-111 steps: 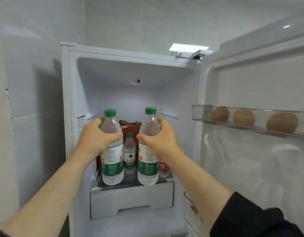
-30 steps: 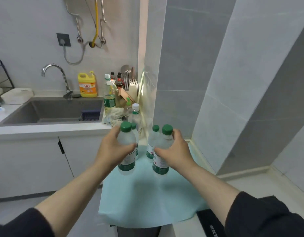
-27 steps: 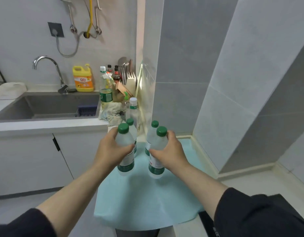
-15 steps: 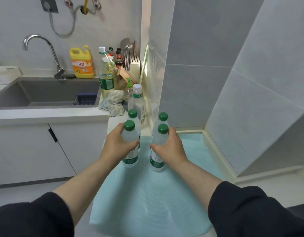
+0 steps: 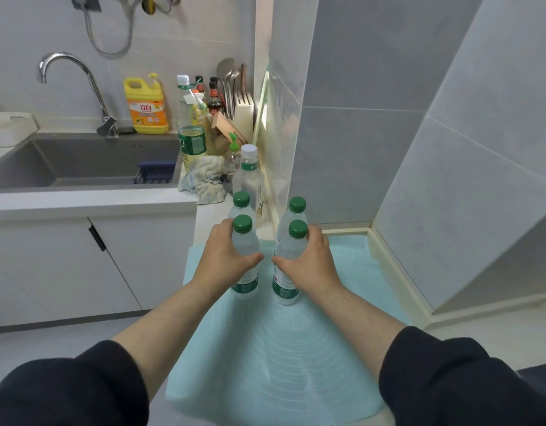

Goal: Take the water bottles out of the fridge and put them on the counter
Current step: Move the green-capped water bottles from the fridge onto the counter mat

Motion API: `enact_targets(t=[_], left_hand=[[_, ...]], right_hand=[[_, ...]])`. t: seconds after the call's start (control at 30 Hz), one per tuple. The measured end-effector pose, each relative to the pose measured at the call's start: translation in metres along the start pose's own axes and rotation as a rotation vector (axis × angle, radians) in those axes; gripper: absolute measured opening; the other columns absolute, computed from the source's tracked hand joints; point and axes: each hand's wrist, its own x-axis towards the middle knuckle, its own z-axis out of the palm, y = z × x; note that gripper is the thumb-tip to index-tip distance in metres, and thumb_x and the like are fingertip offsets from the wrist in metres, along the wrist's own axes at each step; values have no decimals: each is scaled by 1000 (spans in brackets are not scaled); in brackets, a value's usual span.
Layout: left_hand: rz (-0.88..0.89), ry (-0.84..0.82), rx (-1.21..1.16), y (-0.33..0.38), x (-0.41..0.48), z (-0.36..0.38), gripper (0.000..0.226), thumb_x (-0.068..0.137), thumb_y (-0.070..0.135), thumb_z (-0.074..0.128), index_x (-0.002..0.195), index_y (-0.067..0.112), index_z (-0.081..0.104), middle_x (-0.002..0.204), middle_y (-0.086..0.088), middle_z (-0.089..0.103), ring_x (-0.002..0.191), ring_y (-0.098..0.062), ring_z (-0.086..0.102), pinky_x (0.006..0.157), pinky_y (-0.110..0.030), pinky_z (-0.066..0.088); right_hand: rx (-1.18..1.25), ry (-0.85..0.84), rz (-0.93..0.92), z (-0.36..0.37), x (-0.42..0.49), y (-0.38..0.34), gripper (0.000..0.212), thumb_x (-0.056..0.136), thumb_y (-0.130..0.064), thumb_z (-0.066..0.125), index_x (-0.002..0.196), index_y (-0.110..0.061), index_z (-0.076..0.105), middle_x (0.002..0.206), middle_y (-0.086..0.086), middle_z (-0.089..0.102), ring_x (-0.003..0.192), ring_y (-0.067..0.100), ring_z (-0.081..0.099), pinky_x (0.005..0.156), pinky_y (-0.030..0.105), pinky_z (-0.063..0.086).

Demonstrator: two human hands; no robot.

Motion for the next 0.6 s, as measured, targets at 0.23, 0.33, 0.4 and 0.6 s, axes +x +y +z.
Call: enact_targets(t=[0.23, 0.33, 0.4, 0.6], left_hand=[[91, 12, 140, 31, -22, -57, 103, 64, 56, 82, 150, 30, 31, 154, 10, 39, 137, -11, 36, 103, -27, 31], [247, 28, 178, 62, -48, -105, 110, 62, 68, 73, 154, 35, 23, 157, 23, 19, 141, 3, 19, 109, -25, 21], [304, 63, 200, 84, -70, -135, 110, 64, 73, 68, 155, 33, 22, 157, 24, 12, 142, 3, 14, 112, -28, 20], [393, 243, 161, 150, -154, -229, 86, 73, 64, 59, 149, 34, 32, 158, 15, 28, 142, -2, 27, 112, -26, 26]], right_hand=[[-16, 63, -137, -47, -25, -49, 79, 80, -57, 64, 143, -22, 32, 141, -4, 39, 124, 11, 39, 94, 25, 32], [-105, 54, -326, -71, -56, -90, 84, 79, -62, 55, 147, -22, 27, 153, -1, 30, 138, 15, 28, 103, 26, 26], [-139, 44, -411, -81, -77, -121, 85, 80, -61, 55, 149, -23, 24, 157, -2, 24, 141, 14, 22, 107, 26, 23], [-55, 5, -592, -107, -147, -230, 78, 79, -63, 49, 147, -30, 28, 153, -6, 34, 138, 16, 34, 111, 40, 35]])
